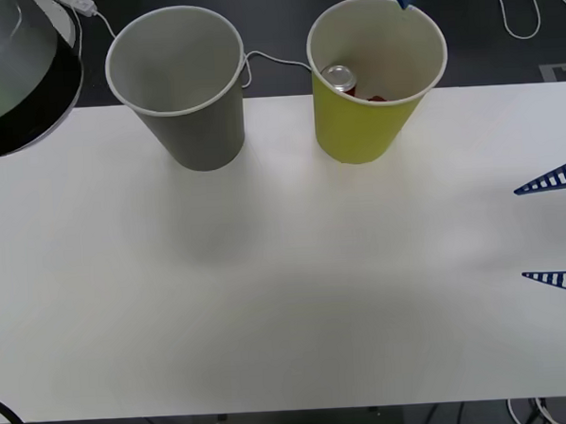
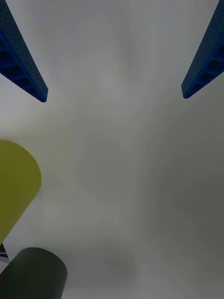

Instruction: Put the can into the green bin and the plastic bottle into the gray bin

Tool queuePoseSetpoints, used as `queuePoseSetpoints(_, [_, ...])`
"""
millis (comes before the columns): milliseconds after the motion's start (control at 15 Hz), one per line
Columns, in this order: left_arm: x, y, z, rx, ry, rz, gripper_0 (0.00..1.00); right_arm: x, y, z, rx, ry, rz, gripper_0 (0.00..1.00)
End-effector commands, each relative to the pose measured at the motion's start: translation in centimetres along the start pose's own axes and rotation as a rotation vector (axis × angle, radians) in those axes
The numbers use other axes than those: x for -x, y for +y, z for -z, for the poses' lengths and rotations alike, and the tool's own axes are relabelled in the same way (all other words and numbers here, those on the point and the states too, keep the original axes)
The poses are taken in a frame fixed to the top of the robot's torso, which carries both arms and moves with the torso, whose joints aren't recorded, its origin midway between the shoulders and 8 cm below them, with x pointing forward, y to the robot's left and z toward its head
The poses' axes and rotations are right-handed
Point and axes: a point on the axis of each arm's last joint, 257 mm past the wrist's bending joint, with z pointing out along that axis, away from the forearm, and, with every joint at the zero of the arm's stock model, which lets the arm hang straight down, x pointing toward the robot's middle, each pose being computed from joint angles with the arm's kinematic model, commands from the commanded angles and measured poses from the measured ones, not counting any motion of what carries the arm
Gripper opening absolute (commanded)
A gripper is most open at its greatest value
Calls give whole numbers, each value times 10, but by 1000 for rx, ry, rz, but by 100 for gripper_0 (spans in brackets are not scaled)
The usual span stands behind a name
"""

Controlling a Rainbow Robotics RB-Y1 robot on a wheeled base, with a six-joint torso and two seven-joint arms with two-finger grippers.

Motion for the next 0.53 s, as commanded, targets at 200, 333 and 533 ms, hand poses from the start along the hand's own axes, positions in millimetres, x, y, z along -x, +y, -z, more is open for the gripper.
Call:
queuePoseSetpoints(200, [-36,21,50,-77,18,-68,100,0,0,0,0,0,0,100])
queuePoseSetpoints(333, [-56,22,68,-73,43,-155,100,0,0,0,0,0,0,100])
queuePoseSetpoints(533, [-84,19,94,-68,54,-238,100,0,0,0,0,0,0,100])
